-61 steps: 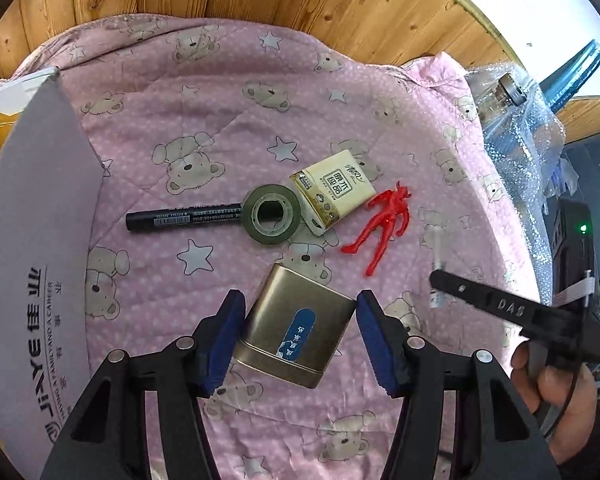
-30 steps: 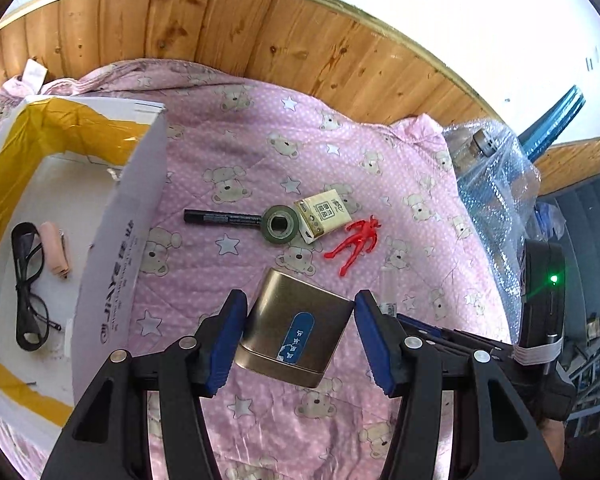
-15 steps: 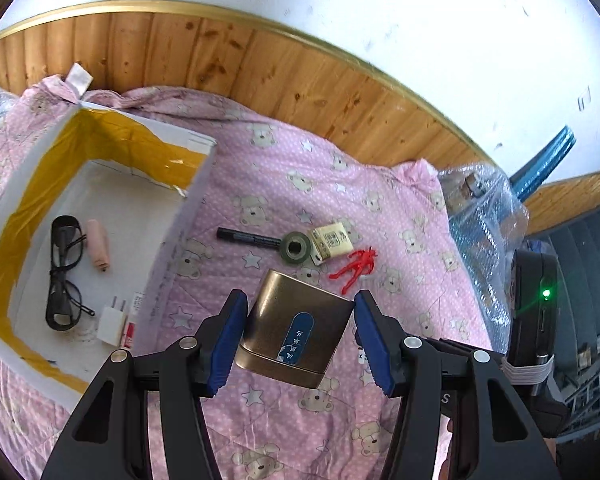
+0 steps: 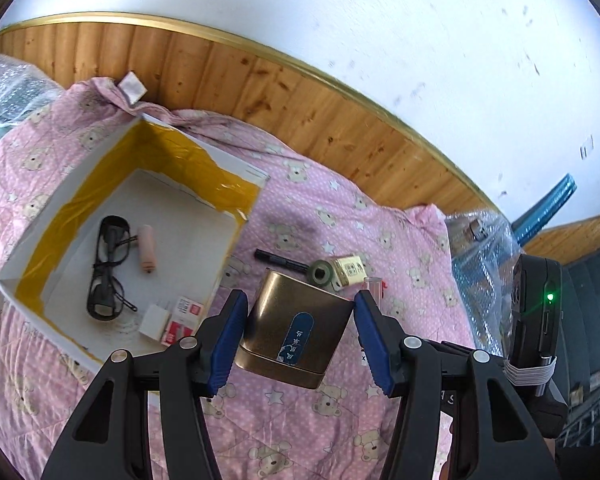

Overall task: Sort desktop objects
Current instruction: 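Carry the gold tin and white tube with both grippers over the white box, then open both grippers to drop the gold tin and white tube into the box, then withdraw both grippers from the box toward the remaining items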

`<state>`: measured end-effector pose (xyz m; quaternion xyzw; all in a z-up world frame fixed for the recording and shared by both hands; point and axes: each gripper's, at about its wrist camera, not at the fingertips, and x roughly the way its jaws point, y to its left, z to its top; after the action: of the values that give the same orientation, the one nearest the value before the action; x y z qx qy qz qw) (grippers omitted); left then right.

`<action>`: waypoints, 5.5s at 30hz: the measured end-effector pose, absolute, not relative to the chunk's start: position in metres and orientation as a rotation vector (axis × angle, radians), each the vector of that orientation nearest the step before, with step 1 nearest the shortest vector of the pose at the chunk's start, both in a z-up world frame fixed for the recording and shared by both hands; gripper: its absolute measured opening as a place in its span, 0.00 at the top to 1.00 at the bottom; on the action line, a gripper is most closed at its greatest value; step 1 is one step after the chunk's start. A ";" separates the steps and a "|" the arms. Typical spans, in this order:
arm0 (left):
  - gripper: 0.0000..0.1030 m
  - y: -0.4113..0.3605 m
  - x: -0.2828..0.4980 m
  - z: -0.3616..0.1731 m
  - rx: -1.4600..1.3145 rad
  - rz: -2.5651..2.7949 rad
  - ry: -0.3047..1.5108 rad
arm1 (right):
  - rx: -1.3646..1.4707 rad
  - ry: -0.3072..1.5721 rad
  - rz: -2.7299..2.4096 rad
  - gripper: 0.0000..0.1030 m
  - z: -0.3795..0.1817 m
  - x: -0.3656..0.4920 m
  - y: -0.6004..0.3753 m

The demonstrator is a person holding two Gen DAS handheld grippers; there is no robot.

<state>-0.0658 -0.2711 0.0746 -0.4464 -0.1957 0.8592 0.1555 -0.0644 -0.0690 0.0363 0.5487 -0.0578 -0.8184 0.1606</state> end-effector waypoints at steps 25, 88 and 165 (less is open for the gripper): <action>0.46 -0.374 -0.053 0.076 -1.236 2.632 -0.787 | 1.415 0.032 -2.222 0.81 0.071 -0.073 -0.171; 0.46 -0.376 -0.089 0.044 -1.429 2.576 -0.799 | 1.450 0.022 -2.107 0.66 0.054 -0.100 -0.192; 0.44 -0.138 -0.174 -0.033 -1.672 2.172 -0.168 | 1.807 -0.566 -2.321 0.65 -0.064 -0.136 0.058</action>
<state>-0.1737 -0.1379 -0.0333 -0.5970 -0.0601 0.7755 0.1963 -0.1359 0.0583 -0.0640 0.6015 -0.1885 -0.7729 0.0729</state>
